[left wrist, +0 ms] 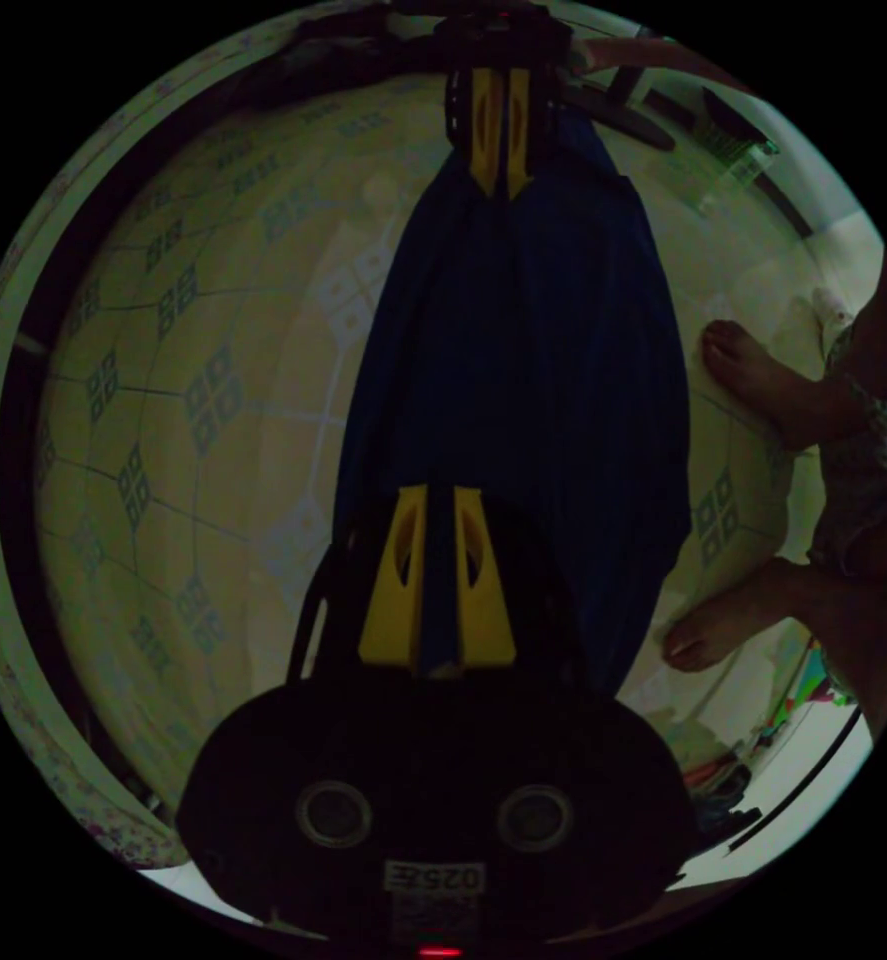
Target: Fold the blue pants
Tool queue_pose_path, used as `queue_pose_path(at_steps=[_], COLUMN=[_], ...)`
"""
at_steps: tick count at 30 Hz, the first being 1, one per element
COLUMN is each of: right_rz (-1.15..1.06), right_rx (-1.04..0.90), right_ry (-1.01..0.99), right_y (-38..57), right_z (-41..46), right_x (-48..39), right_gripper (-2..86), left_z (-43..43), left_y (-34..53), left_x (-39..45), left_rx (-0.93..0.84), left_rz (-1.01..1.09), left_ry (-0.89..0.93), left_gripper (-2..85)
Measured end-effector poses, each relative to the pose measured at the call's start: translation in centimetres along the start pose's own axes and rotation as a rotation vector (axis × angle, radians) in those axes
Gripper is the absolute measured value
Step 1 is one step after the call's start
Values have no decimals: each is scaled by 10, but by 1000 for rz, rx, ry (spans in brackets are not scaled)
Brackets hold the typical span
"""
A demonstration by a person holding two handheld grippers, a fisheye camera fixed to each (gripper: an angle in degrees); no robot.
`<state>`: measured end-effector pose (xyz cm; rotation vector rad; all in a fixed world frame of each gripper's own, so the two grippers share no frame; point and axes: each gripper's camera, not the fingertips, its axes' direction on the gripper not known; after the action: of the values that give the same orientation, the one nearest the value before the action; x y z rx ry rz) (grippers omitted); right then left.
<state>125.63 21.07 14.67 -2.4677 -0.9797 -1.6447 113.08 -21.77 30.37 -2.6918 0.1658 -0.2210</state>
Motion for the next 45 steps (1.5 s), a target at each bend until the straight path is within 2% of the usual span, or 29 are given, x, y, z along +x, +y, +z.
queue_pose_path(at_steps=[10,14,21,33,41,45], right_rz=[-22,-46,-27,81,75,74], right_rx=[-31,-64,-44,92,86,80], right_ry=[71,122,94,8,-7,-6], right_y=[0,3,20,79,120,148], right_z=[7,9,4,-26,-34,-40], right_x=[-18,-31,-48,-70,-93,-109], right_gripper=[38,6,-9,-9,-9,-9], left_z=[-5,-5,-3,3,30,46], left_y=[-10,-12,-5,21,46,65], left_x=[14,21,20,38,43,42], left_rx=[33,39,67,53,18,17], left_rz=[6,24,-18,51,56,55], left_ry=[25,16,98,34,3,55], left_gripper=[29,8,-13,-9,-9,-10])
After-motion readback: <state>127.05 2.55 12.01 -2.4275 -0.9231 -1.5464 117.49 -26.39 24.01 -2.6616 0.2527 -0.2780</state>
